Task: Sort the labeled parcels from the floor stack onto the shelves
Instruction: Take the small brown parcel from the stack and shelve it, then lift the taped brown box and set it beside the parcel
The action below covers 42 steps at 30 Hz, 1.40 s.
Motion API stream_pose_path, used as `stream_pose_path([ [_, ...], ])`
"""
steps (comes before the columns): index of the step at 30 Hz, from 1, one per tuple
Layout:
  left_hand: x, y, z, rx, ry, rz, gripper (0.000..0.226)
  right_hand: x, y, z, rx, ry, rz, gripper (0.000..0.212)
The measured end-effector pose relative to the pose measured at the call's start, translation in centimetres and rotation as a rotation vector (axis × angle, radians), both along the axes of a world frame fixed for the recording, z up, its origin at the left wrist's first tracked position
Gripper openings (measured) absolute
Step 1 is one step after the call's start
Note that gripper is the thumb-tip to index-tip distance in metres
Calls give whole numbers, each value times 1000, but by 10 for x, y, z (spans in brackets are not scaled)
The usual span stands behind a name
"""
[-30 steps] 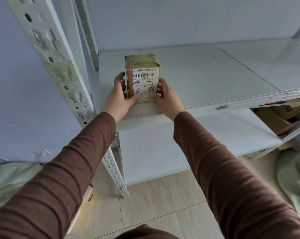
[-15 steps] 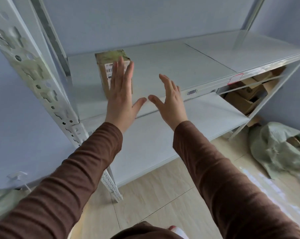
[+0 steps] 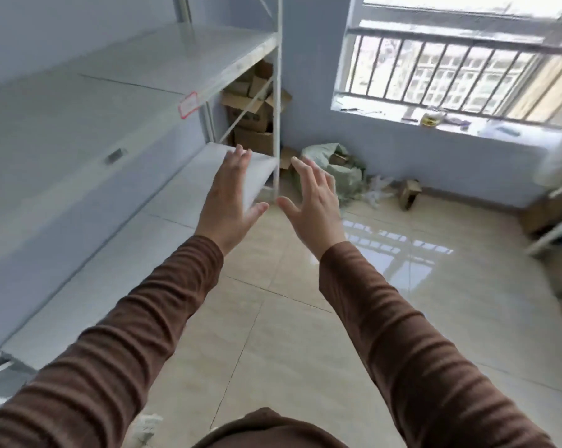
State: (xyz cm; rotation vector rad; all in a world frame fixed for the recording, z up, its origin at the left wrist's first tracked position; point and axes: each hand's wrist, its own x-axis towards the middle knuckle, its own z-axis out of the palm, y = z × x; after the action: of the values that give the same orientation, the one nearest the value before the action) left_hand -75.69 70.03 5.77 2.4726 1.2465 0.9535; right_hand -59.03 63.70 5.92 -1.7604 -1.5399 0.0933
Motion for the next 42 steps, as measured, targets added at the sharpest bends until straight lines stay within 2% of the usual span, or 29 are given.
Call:
stream_pose_path([
  [4,120,-54,-6,-25,19,-218,94,105,-89,-7,-21,-41,-216,71],
  [10,300,-181,-17,-45,72,-518,94,245,-260,-18,-143,-68,-536,70],
  [17,455,-330,-30,-78,140,-856,90,349,-439,-28,-245,-61,-880,67],
  [23,536,-419,-41,-48,239,-1083,91,384,-540,-42,-329,2,-1105,65],
  [32,620,-522,-45,-28,320,-1364,90,413,-638,-44,-442,77,-1389,64],
  [42,682,-655,-41,-55,384,-1523,90,444,-763,-41,-436,63,-1578,65],
])
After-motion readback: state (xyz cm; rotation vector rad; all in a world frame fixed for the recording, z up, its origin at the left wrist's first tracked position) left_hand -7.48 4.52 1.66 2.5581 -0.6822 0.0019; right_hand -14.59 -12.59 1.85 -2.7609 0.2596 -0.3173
